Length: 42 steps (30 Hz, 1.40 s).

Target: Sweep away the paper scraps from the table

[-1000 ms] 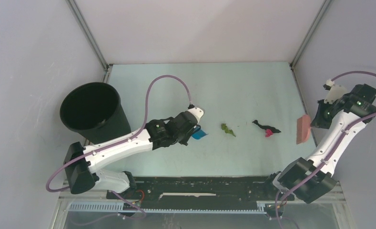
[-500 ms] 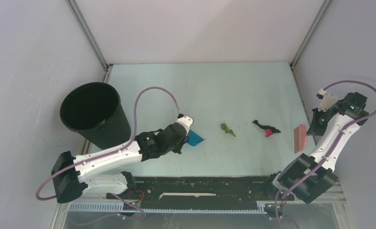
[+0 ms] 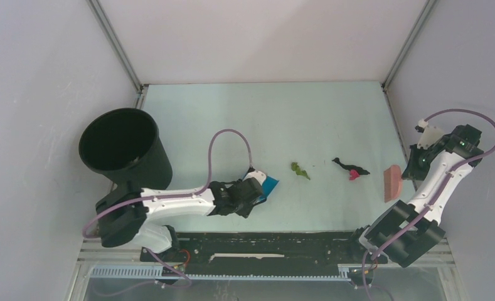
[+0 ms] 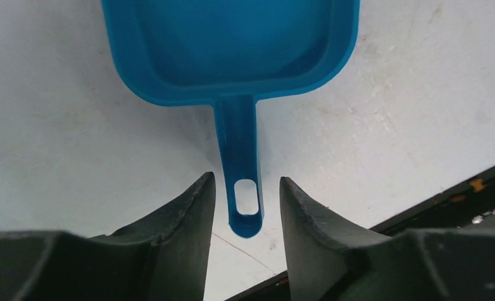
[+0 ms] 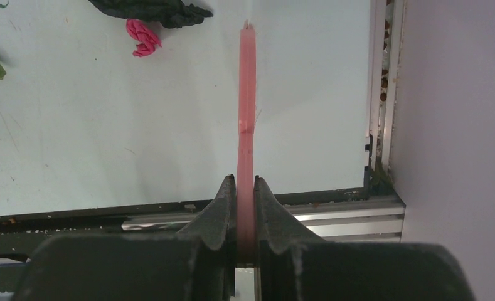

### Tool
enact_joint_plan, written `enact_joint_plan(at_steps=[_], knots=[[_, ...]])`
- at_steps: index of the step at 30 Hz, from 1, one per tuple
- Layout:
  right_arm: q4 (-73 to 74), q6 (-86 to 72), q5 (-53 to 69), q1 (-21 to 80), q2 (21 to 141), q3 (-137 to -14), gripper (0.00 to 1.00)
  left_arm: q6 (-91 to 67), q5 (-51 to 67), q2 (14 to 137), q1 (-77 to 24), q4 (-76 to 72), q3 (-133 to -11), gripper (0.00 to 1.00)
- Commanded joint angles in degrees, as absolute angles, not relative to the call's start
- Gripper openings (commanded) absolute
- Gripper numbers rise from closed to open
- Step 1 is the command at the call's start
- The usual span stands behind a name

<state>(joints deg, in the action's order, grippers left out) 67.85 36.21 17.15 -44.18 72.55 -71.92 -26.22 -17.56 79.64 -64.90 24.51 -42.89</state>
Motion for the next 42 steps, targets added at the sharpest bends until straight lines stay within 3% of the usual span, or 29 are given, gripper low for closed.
enact_joint_plan(at_steps=[1,8,15,20,30,34,42], knots=[[66.9,37.8,19.4,-45.2,71.7,-70.8,0.00,-28.3,-19.7,83.2,-65.6,23.0,-45.0,0.49],[67.3,38.8,20.8,-46.3,71.4,-69.8,0.00,-28.4,-18.9,85.2,-65.8,22.1,-45.0,0.47],[67.5,39.2,20.8,-46.1,71.5,-69.4,0.00,-27.2,-19.3,83.9,-65.8,21.8,-45.6,0.28],[65.9,40.1,13.5,-43.5,69.9,-69.8,0.00,-27.2,-21.0,81.1,-65.8,25.2,-47.1,0.22],[68.7,38.3,-11.2,-28.5,76.7,-77.4,0.00,-27.5,-24.8,72.5,-65.7,35.3,-52.1,0.10],[69.8,31.5,-11.6,-22.2,82.1,-77.6,0.00,-28.9,-24.4,71.0,-65.7,36.4,-51.9,0.04],[72.7,18.2,-3.2,-6.9,91.3,-78.9,0.00,-31.6,-23.8,65.1,-65.8,35.9,-48.2,0.03]])
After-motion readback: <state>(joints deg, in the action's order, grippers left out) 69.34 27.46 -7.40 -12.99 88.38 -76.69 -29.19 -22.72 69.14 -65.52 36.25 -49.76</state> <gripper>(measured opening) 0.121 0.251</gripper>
